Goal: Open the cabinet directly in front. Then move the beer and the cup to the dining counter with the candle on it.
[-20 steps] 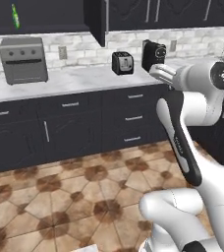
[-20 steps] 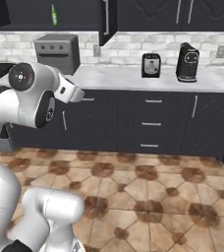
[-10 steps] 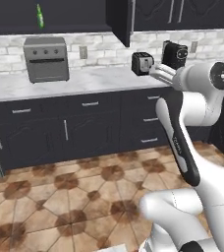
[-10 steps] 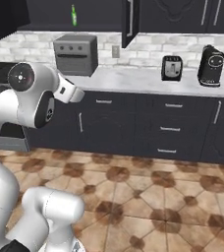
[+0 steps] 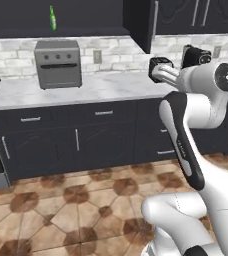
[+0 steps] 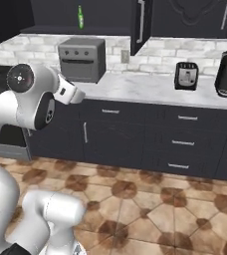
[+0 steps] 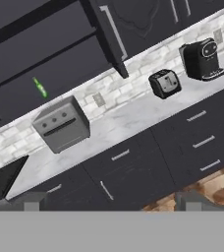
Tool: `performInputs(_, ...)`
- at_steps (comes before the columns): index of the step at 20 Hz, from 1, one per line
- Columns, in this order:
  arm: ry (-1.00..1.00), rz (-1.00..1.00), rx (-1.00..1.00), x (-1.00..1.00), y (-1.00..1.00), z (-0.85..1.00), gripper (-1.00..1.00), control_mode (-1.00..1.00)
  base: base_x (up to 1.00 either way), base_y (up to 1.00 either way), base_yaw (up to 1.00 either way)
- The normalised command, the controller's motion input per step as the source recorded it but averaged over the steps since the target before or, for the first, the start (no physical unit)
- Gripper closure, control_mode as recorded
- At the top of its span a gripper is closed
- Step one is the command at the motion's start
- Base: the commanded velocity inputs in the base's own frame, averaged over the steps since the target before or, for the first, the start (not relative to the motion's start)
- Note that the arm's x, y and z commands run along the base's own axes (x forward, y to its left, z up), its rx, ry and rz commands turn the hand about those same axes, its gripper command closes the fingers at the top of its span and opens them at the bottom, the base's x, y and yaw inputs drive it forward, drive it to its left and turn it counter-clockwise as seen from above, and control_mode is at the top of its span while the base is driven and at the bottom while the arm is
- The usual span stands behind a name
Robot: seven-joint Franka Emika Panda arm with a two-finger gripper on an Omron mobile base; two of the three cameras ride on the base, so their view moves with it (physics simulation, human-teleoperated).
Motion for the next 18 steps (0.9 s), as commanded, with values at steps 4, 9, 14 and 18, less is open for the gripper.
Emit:
performInputs(4,0.00,0.00,0.00,0.00,0.00,0.00,-1.00,1.00,0.87,0.15,0.05)
performInputs(9,0.00,0.00,0.00,0.00,0.00,0.00,-1.00,1.00,0.12,0.74,0.00)
performInputs(14,0.00,0.00,0.00,0.00,0.00,0.00,-1.00,1.00,0.09,0.97,0.00)
performInputs(18,0.00,0.00,0.00,0.00,0.00,0.00,-1.00,1.00,0.30,0.95,0.00)
